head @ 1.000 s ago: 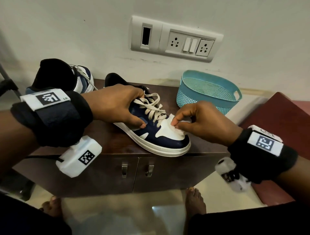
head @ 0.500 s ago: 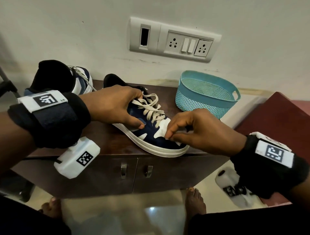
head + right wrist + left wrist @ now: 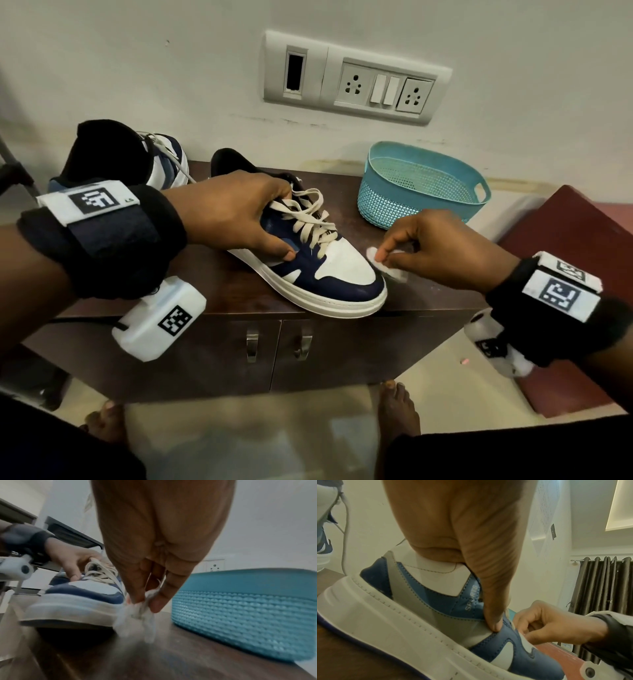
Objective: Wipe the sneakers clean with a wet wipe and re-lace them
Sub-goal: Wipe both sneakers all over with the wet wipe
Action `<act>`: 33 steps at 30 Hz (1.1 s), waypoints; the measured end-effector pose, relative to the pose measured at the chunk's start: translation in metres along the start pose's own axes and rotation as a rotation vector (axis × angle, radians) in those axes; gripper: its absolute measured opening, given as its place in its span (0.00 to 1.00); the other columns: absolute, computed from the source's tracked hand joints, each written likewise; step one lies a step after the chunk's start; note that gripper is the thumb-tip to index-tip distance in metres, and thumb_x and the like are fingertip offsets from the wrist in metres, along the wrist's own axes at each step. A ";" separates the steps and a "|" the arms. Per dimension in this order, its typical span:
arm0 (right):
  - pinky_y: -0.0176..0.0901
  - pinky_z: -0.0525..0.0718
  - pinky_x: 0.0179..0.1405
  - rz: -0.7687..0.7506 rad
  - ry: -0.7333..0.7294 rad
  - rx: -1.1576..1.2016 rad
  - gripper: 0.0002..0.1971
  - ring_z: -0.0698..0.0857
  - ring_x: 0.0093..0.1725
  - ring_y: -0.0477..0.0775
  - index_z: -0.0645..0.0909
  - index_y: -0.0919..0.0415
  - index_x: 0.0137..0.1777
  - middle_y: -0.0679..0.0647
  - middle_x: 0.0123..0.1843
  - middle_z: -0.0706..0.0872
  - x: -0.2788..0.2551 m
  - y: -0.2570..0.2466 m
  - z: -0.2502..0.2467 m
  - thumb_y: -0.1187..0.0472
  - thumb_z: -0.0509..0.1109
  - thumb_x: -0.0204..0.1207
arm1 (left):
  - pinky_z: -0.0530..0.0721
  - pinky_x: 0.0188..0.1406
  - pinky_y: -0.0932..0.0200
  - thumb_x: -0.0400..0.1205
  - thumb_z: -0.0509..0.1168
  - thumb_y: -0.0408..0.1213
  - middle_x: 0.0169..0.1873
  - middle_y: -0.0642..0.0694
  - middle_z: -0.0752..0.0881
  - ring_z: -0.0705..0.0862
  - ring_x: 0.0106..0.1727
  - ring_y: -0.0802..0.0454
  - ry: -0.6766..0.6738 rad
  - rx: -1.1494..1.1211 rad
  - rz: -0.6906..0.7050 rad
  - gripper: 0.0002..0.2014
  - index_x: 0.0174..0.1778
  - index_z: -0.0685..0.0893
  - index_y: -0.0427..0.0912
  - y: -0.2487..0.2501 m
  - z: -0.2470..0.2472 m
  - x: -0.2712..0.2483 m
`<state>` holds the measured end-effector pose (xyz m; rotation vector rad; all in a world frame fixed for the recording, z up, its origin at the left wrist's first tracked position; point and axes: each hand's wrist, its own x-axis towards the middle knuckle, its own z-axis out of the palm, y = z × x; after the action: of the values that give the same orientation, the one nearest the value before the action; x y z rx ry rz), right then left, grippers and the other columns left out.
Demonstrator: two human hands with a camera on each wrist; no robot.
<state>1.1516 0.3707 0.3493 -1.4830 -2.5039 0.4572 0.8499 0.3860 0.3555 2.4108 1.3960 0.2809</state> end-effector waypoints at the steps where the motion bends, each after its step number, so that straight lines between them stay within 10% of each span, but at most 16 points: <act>1: 0.21 0.73 0.36 0.052 0.010 -0.009 0.09 0.84 0.35 0.28 0.93 0.48 0.42 0.34 0.33 0.88 0.001 0.005 -0.002 0.65 0.82 0.73 | 0.82 0.42 0.52 0.69 0.81 0.57 0.39 0.54 0.86 0.84 0.41 0.57 -0.001 0.001 -0.001 0.21 0.44 0.78 0.53 0.000 0.000 0.000; 6: 0.42 0.87 0.49 0.079 0.060 0.244 0.06 0.92 0.44 0.46 0.95 0.51 0.46 0.43 0.41 0.94 0.002 -0.004 0.000 0.64 0.82 0.73 | 0.82 0.43 0.51 0.69 0.80 0.58 0.40 0.55 0.86 0.84 0.42 0.57 -0.003 -0.004 0.007 0.21 0.45 0.78 0.54 0.001 0.000 -0.001; 18: 0.17 0.72 0.41 -0.021 0.178 0.145 0.07 0.82 0.40 0.26 0.94 0.49 0.45 0.35 0.39 0.87 0.026 -0.034 0.020 0.64 0.80 0.75 | 0.84 0.44 0.51 0.67 0.80 0.57 0.40 0.56 0.87 0.86 0.43 0.57 -0.010 -0.041 0.002 0.20 0.44 0.79 0.54 0.005 -0.001 -0.003; 25: 0.35 0.83 0.43 -0.031 -0.168 0.049 0.06 0.89 0.43 0.40 0.95 0.47 0.44 0.40 0.42 0.93 0.010 -0.031 -0.009 0.60 0.84 0.71 | 0.84 0.48 0.47 0.69 0.80 0.59 0.42 0.56 0.87 0.85 0.44 0.57 0.005 -0.022 0.008 0.22 0.49 0.80 0.52 0.001 0.001 -0.004; 33: 0.35 0.87 0.46 -0.130 -0.151 0.224 0.07 0.91 0.44 0.38 0.94 0.47 0.46 0.43 0.44 0.94 0.010 -0.057 0.010 0.63 0.81 0.74 | 0.82 0.44 0.51 0.69 0.80 0.57 0.40 0.55 0.86 0.85 0.42 0.58 0.003 -0.026 0.010 0.21 0.46 0.78 0.53 0.002 0.000 -0.005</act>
<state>1.0966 0.3521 0.3604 -1.2366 -2.5411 0.8230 0.8493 0.3809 0.3565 2.3980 1.3738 0.3032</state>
